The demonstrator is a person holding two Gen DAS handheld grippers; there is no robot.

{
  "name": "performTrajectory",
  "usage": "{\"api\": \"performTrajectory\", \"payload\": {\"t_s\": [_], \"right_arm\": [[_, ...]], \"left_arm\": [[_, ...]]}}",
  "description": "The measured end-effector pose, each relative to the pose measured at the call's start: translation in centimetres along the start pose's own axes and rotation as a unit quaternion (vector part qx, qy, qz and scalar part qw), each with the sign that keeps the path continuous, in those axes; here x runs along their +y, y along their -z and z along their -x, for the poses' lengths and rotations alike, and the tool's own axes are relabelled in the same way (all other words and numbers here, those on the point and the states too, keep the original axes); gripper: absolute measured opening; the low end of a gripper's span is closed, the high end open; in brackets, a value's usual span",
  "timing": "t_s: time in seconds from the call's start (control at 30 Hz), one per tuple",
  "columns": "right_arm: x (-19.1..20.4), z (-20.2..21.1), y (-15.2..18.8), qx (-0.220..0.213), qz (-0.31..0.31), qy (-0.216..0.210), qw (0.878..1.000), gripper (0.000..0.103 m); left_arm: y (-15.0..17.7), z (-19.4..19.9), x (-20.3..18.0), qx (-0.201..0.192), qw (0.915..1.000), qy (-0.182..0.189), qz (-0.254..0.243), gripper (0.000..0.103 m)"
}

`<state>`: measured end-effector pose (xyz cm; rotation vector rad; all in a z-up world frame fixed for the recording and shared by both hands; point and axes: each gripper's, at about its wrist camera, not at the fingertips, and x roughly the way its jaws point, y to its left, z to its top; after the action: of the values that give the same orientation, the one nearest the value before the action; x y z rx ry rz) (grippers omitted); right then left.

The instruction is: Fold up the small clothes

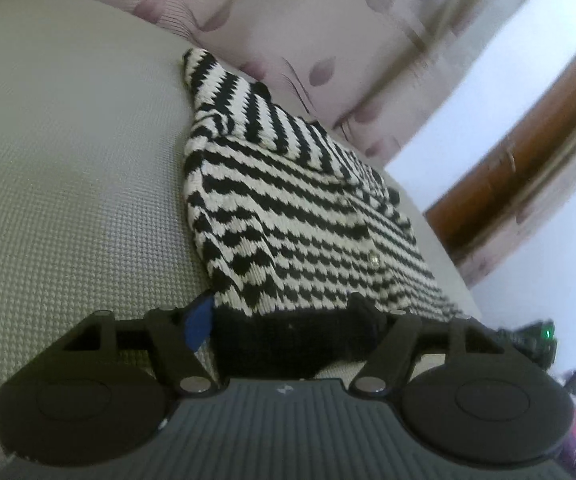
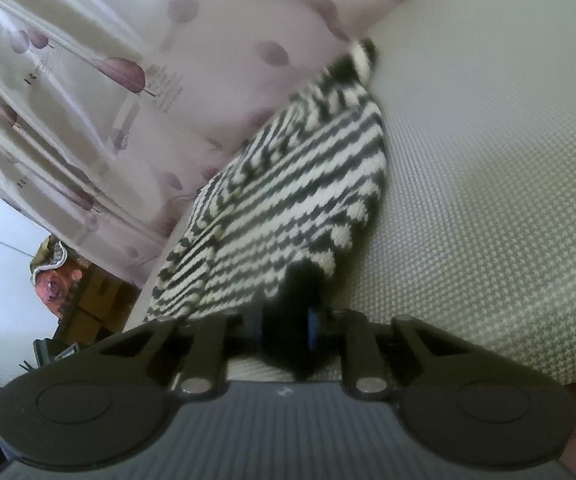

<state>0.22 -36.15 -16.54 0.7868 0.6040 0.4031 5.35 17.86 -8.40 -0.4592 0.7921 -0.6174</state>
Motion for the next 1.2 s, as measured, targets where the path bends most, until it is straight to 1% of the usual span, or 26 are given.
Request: {"api": "performTrajectory", "payload": {"t_s": [0.03, 0.07, 0.1, 0.13, 0.17, 0.23, 0.27, 0.37, 0.4, 0.43, 0.5, 0.53, 0.63, 0.7, 0.77, 0.9, 1.0, 1.2], "right_arm": [[0.1, -0.1, 0.0, 0.000, 0.003, 0.003, 1.000, 0.020], [0.3, -0.1, 0.1, -0.002, 0.008, 0.007, 1.000, 0.020], [0.4, -0.2, 0.2, -0.003, 0.013, 0.010, 1.000, 0.021], [0.5, -0.2, 0.3, -0.006, 0.018, 0.011, 1.000, 0.021], [0.6, -0.3, 0.4, -0.006, 0.023, 0.013, 1.000, 0.021], [0.7, -0.3, 0.4, -0.005, 0.020, 0.013, 1.000, 0.021], [0.7, -0.4, 0.3, -0.004, 0.023, 0.015, 1.000, 0.021], [1.2, -0.5, 0.5, -0.003, 0.050, 0.021, 0.999, 0.021], [1.2, -0.5, 0.6, -0.006, 0.049, 0.019, 0.999, 0.018], [1.0, -0.5, 0.6, -0.008, 0.042, 0.014, 0.999, 0.013], [0.7, -0.3, 0.6, -0.017, 0.025, -0.002, 1.000, 0.013], [0.6, -0.1, 0.5, -0.024, 0.013, -0.017, 0.999, 0.013], [0.7, 0.5, 0.2, -0.045, -0.012, -0.043, 0.998, 0.013], [0.9, 0.8, -0.2, -0.058, -0.023, -0.055, 0.997, 0.013], [1.2, 0.9, -0.7, -0.067, -0.031, -0.068, 0.995, 0.013], [2.3, 1.1, -1.9, -0.087, -0.038, -0.090, 0.991, 0.013], [3.2, 1.0, -3.0, -0.100, -0.034, -0.096, 0.990, 0.013], [4.2, 0.2, -6.1, -0.124, -0.030, -0.100, 0.987, 0.013]], "left_arm": [[0.0, 0.0, 0.1, 0.003, 1.0000, 0.007, 0.003, 0.066], [0.1, 0.0, 0.4, 0.004, 0.9998, 0.016, 0.012, 0.066], [0.3, 0.0, 0.6, 0.003, 0.9996, 0.023, 0.019, 0.063], [0.4, 0.1, 0.8, 0.002, 0.9994, 0.024, 0.023, 0.052], [0.6, 0.0, 1.0, 0.003, 0.9994, 0.023, 0.025, 0.045], [1.1, 0.1, 1.3, 0.001, 0.9995, 0.013, 0.029, 0.012], [1.5, 0.0, 1.5, -0.003, 0.9995, 0.006, 0.031, 0.010], [2.0, 0.2, 1.5, -0.025, 0.9988, 0.001, 0.043, 0.010], [2.1, 0.2, 1.2, -0.032, 0.9986, -0.005, 0.041, 0.010], [2.2, 0.3, 1.0, -0.038, 0.9983, -0.008, 0.043, 0.009], [2.3, 0.6, 0.4, -0.057, 0.9970, -0.001, 0.053, 0.009], [2.3, 0.7, 0.0, -0.067, 0.9961, 0.005, 0.057, 0.009], [1.8, 1.5, -1.5, -0.096, 0.9937, 0.016, 0.057, 0.009], [1.2, 1.8, -2.4, -0.112, 0.9919, 0.021, 0.056, 0.009], [0.6, 2.1, -3.4, -0.128, 0.9904, 0.017, 0.048, 0.009], [-0.7, 2.4, -4.6, -0.155, 0.9865, 0.017, 0.051, 0.008], [-2.0, 2.4, -5.5, -0.173, 0.9837, 0.013, 0.046, 0.008], [-4.9, 2.3, -6.3, -0.200, 0.9784, 0.019, 0.049, 0.008]]}}
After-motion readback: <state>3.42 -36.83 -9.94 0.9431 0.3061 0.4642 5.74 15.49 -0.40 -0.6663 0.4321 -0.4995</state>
